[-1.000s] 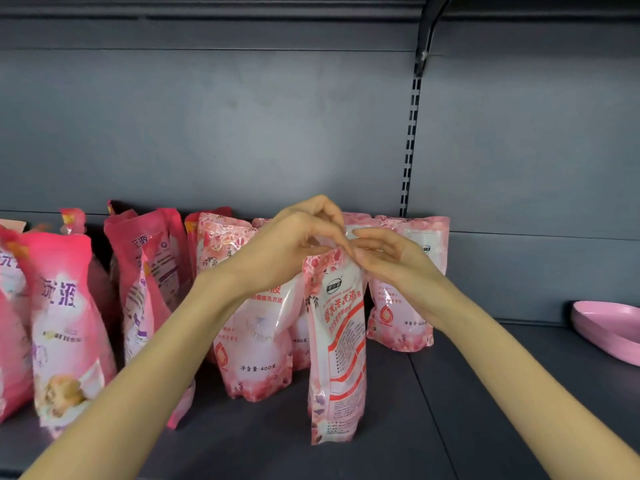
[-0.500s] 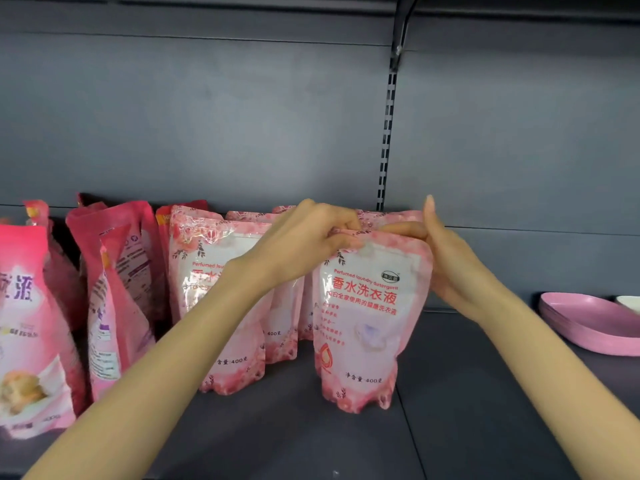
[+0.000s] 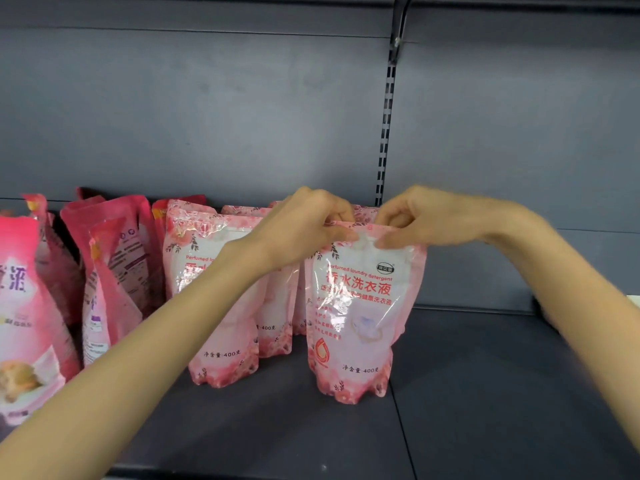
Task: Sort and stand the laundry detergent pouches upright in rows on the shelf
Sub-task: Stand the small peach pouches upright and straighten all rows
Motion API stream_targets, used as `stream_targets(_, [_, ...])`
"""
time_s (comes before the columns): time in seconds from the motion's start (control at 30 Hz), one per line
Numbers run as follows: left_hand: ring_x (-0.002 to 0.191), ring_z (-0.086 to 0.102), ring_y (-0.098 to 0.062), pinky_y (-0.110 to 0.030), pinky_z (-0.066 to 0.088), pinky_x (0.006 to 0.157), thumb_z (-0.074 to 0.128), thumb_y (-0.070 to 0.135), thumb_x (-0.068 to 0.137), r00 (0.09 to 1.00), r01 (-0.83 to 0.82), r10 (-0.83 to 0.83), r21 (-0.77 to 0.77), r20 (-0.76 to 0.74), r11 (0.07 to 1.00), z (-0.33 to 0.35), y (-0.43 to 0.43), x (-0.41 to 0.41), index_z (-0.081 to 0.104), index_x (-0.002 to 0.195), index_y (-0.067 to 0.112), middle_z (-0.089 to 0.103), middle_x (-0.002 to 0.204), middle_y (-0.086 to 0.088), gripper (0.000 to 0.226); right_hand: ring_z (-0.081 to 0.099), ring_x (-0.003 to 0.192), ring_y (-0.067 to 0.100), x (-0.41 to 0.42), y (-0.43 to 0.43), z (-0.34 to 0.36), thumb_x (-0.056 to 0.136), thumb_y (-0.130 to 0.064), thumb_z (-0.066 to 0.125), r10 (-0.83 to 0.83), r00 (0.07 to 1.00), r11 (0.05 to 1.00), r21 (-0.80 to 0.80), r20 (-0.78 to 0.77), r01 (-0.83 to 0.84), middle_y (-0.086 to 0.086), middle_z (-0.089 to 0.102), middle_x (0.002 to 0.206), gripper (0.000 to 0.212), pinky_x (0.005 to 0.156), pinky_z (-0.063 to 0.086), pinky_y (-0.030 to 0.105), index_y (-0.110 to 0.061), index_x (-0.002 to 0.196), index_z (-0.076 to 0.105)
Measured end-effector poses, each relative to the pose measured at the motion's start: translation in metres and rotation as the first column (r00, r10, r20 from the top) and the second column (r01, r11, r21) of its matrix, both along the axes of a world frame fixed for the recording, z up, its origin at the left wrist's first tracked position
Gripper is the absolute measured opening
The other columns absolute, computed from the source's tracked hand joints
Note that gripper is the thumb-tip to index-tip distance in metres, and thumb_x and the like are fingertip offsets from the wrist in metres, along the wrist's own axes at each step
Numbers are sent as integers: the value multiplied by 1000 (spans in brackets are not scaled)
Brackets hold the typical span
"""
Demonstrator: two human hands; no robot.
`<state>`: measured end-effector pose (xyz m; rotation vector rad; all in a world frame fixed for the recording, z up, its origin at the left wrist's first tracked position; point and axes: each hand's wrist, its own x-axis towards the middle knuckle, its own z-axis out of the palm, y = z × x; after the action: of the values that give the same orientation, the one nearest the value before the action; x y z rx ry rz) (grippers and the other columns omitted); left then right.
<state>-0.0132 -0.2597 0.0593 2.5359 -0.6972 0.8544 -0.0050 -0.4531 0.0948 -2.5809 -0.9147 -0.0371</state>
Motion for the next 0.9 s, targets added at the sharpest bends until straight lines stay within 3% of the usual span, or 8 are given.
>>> stream_targets(0.07, [65, 64, -16, -39, 54, 70, 72, 30, 80, 999, 18, -17, 6, -44, 1000, 2, 4, -2, 70, 84, 20, 69, 72, 0, 11, 60, 74, 17, 0, 17, -1, 85, -22, 66, 8, 992, 990, -143, 124, 10, 7, 69, 85, 6, 72, 51, 36, -17, 81, 66])
stream_targets(0.17, [74, 65, -2, -33, 53, 79, 71, 26, 81, 998, 20, -20, 5, -62, 1000, 9, 17, -9, 69, 89, 21, 70, 81, 9, 10, 58, 86, 23, 7, 35, -5, 84, -28, 67, -24, 953, 976, -198, 302, 87, 3, 63, 89, 16, 78, 48, 36, -19, 96, 67])
stream_targets(0.23, [84, 63, -2, -17, 48, 84, 70, 22, 82, 1000, -12, 12, 2, -15, 1000, 18, 32, -16, 69, 96, 17, 68, 89, 11, 15, 57, 96, 24, 15, 36, -8, 83, -31, 68, -67, 937, 979, -160, 343, 129, -2, 62, 98, 26, 84, 48, 36, -20, 107, 66])
stream_targets(0.33, [92, 58, -5, 6, 33, 75, 68, 21, 83, 993, -120, 120, 57, 0, 991, 36, 62, -27, 67, 103, 12, 64, 96, 9, 21, 54, 112, 26, 26, 32, -13, 82, -32, 69, -102, 926, 984, -97, 364, 146, -3, 62, 109, 31, 91, 45, 38, -20, 111, 67])
stream_targets(0.47, [94, 60, -5, 2, 33, 71, 65, 20, 85, 941, -269, 300, 190, -159, 944, 53, 100, -33, 67, 104, 17, 67, 99, 9, 20, 54, 112, 23, 36, 31, -16, 84, -32, 68, -107, 916, 989, -52, 386, 138, -7, 64, 114, 24, 87, 44, 36, -22, 105, 69])
stream_targets(0.63, [82, 59, 16, 3, 40, 71, 69, 19, 81, 855, -256, 350, 277, -382, 926, 56, 128, -30, 69, 102, 21, 69, 97, 15, 21, 46, 85, 15, 42, 27, -13, 84, -31, 67, -96, 905, 986, -84, 414, 143, -19, 49, 71, 16, 70, 32, 29, -21, 97, 68])
stream_targets(0.73, [88, 60, 9, 2, 40, 72, 71, 18, 80, 863, -249, 334, 257, -378, 934, 53, 135, -28, 69, 101, 20, 70, 97, 13, 21, 53, 89, 17, 50, 22, -13, 82, -31, 70, -95, 912, 987, -83, 400, 139, -12, 58, 79, 7, 72, 36, 28, -24, 84, 66])
stream_targets(0.9, [82, 57, 11, 6, 34, 69, 70, 25, 80, 884, -277, 363, 296, -294, 914, 48, 131, -21, 69, 95, 26, 67, 96, 14, 14, 52, 92, 9, 59, 16, -14, 78, -27, 74, -98, 953, 995, 27, 286, 94, -17, 55, 87, 18, 84, 43, 29, -18, 93, 70])
